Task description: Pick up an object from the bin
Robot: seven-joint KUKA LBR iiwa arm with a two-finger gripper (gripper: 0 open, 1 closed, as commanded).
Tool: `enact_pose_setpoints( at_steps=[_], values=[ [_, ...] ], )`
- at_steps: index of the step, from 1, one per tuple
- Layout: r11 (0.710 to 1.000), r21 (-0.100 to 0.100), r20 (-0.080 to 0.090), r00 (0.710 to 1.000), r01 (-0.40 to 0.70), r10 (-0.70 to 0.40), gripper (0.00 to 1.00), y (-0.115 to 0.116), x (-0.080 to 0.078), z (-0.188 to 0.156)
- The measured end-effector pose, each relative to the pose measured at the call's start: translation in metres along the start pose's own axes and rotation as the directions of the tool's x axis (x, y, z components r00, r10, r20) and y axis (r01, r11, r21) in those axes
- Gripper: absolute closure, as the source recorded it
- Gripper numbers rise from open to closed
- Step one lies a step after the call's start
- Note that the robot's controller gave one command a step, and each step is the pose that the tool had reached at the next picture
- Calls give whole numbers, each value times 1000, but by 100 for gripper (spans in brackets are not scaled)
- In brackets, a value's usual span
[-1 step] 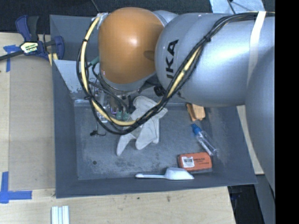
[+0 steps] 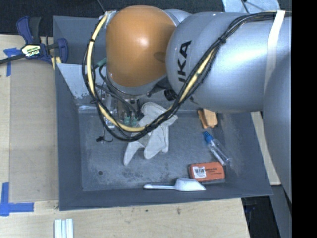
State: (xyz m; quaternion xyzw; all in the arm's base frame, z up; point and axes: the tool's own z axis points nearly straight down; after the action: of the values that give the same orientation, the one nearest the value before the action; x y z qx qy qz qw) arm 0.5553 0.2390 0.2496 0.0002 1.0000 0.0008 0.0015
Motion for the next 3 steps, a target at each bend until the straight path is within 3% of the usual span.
enact_pose_setpoints(
  at_steps=[1,2,3],
  values=[
    [988,0,2,988,152,-152,0,-17,-10,48],
    [881,0,1,881,473,-473,0,-34,-32,83],
    [819,0,-2,819,574,-574,0,-76,-50,110]
  ],
)
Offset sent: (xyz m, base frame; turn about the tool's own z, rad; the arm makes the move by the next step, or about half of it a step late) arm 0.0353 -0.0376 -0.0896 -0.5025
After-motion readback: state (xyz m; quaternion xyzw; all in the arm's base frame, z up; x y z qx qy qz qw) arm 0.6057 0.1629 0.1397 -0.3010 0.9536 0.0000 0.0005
